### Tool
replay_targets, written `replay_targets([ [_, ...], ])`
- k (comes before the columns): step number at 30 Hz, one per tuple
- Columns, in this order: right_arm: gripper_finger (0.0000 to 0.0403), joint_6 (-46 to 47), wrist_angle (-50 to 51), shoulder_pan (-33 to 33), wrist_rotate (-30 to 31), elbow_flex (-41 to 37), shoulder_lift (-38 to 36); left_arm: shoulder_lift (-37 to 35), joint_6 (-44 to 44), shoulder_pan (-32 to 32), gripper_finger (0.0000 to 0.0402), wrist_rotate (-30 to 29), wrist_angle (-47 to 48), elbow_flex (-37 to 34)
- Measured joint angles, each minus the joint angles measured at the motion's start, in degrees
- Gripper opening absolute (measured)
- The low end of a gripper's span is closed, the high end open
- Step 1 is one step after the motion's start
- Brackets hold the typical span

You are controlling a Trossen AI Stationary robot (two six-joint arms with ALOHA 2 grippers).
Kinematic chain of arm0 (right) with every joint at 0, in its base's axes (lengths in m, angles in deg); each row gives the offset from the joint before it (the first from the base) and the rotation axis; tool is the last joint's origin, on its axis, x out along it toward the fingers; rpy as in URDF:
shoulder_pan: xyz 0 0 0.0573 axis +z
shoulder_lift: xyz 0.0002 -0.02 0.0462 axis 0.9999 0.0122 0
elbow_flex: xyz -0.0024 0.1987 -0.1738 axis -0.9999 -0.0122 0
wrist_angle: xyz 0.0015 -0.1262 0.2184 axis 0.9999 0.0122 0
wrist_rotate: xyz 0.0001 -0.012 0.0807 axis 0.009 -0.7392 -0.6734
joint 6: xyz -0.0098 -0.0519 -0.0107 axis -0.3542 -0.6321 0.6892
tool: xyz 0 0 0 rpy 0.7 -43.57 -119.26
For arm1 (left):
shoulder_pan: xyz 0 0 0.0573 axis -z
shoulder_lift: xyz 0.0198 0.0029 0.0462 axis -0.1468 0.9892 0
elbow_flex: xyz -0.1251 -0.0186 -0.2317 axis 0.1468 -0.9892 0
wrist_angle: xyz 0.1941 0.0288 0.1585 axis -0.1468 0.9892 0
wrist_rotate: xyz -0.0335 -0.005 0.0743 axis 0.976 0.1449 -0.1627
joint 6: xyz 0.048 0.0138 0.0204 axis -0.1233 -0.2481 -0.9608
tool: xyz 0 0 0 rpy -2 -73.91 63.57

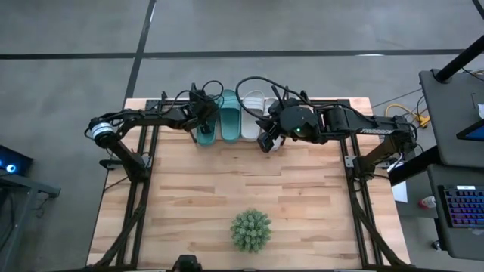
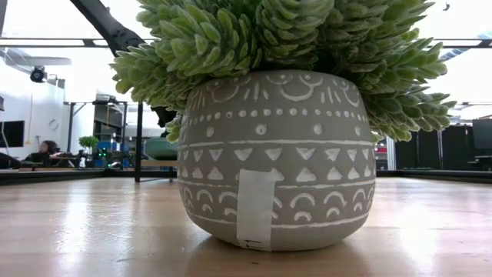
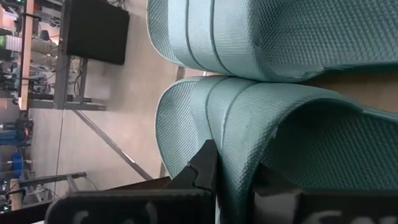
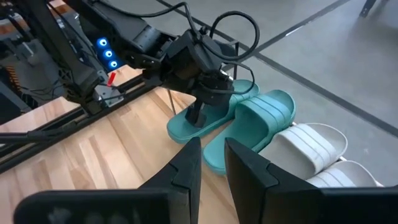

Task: Pick and place slides into the shelf
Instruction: Put the green slipper on the shelf

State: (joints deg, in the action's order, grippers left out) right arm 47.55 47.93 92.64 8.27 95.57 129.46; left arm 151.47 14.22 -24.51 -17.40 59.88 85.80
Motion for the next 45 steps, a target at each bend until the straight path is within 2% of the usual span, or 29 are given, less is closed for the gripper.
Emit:
replay_targets([
  [15, 0.0063, 0.0, 0.1, 0.0, 0.1, 0.0, 0.0, 0.0, 0.0, 0.0, 0.0002, 0.2, -1.1, 0.0],
  [29, 0.0063, -0.7, 0.2, -0.4, 0.1, 0.0, 0.0, -1.0, 0.0, 0.0, 0.0072, 1.1, -0.4, 1.0],
  [45, 0.0063, -1.1, 0.5, -0.4, 0.1, 0.0, 0.0, -2.8, 0.0, 0.2, 0.0076, 2.7, 2.1, 0.7],
])
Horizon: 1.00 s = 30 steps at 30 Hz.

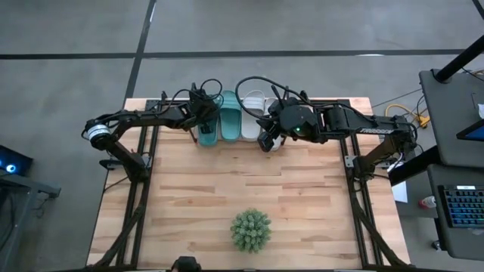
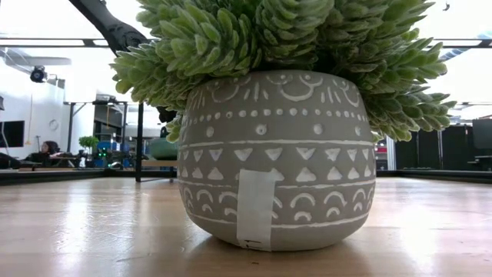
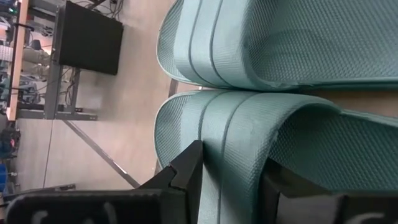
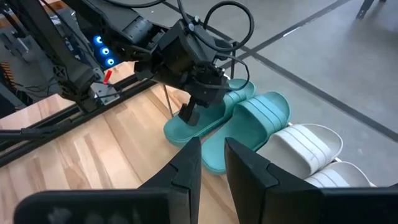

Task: Pick and place slides into the shelf
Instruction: Put the green slipper on the shelf

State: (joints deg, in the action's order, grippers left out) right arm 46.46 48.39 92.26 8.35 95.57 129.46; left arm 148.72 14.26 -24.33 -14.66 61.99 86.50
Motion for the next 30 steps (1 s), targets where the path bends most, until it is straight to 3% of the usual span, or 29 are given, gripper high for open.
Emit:
replay_targets([
  [7, 0.0063, 0.0, 0.2, 0.0, 0.0, 0.0, 0.0, 0.0, 0.0, 0.1, 0.0076, 0.0, 0.0, -0.1],
  [21, 0.0063, 0.4, 0.9, 0.0, 0.0, 0.0, 0.0, -0.1, 1.9, 0.1, 0.0076, 7.3, 2.8, -0.2],
  [30, 0.0063, 0.1, 0.9, 0.0, 0.0, 0.0, 0.0, -1.0, 2.1, 0.1, 0.0076, 7.9, 3.5, -0.4],
])
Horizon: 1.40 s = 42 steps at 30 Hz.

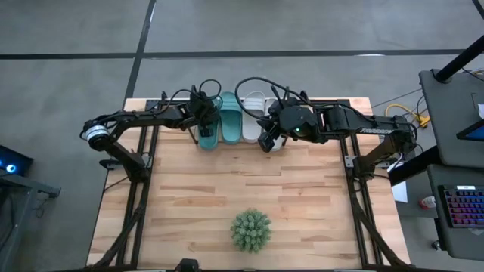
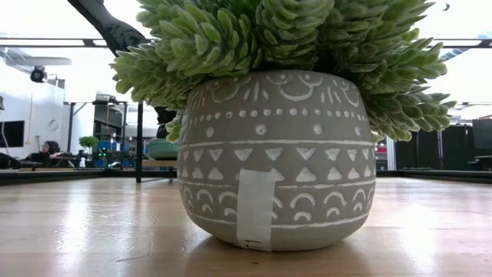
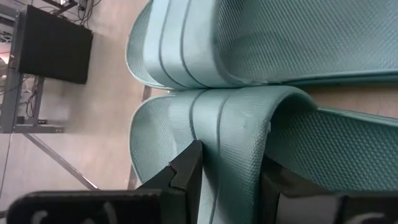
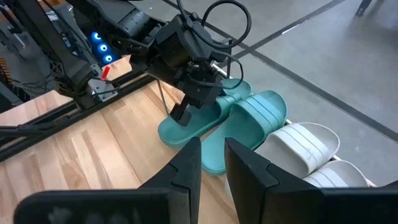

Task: Pick and place slides into the shelf
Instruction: Put the green slipper on the shelf, then return to Home Position

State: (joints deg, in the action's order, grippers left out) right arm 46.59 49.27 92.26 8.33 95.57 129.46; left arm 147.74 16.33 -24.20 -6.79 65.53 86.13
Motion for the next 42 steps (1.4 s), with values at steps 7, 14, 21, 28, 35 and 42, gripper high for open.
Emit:
replay_targets([
  [7, 0.0063, -0.2, 0.0, 0.0, 0.0, 0.0, 0.0, -0.8, 0.0, 0.0, 0.0076, 0.4, 0.4, 0.2],
  [14, 0.0063, -0.3, 0.1, 0.0, 0.0, 0.0, 0.0, -0.8, 2.3, 0.0, 0.0099, 2.0, 1.0, 0.2],
  [21, 0.0063, -0.3, 0.5, 0.0, 0.0, 0.0, 0.0, -1.2, 2.4, 0.1, 0.0172, 1.6, 1.7, 0.2],
  [28, 0.0063, -0.2, 1.8, 0.0, 0.0, 0.0, 0.0, -3.0, 3.8, 0.3, 0.0210, 0.4, 2.7, 0.8],
  [35, 0.0063, -0.2, 1.7, 0.0, 0.3, 0.0, 0.0, -4.9, 6.5, 0.9, 0.0212, 0.2, 4.2, 0.5],
  [42, 0.0063, -0.6, 1.4, 0.0, 0.5, -0.2, 0.0, -5.3, 7.0, 2.5, 0.0212, 0.2, 7.1, 0.7],
])
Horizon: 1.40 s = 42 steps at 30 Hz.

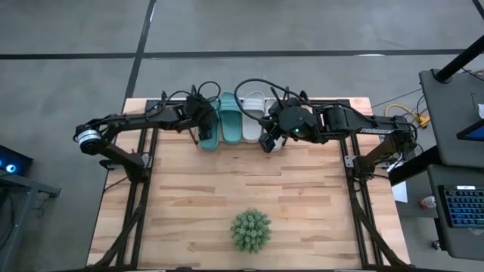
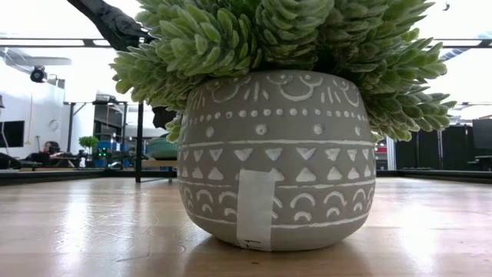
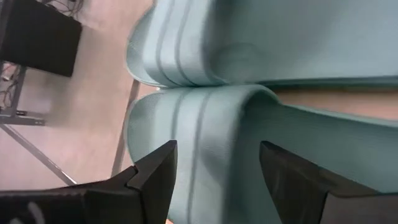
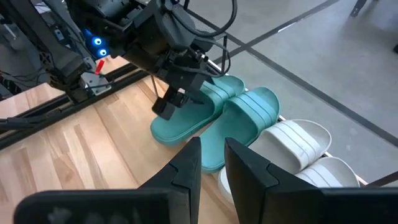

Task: Pick and place slides into the shelf
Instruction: Return to Home Position

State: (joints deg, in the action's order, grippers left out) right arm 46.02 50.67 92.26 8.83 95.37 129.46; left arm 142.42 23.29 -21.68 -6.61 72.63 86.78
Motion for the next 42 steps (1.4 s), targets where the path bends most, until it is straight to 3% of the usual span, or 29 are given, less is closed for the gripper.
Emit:
replay_targets([
  [12, 0.0063, 0.3, -0.1, 0.0, 0.0, -0.3, 0.0, -2.7, 3.3, 4.8, 0.0212, -0.2, 2.4, 0.1],
  [27, 0.0063, 0.0, -1.6, 0.1, -0.5, -0.4, 0.0, -12.7, 9.3, 10.4, 0.0213, -0.2, 3.6, 0.3],
  [42, 0.0063, -2.1, -5.2, 0.2, -3.5, -0.4, 0.0, -22.5, 23.2, 17.7, 0.0213, 3.3, 4.7, 0.4],
])
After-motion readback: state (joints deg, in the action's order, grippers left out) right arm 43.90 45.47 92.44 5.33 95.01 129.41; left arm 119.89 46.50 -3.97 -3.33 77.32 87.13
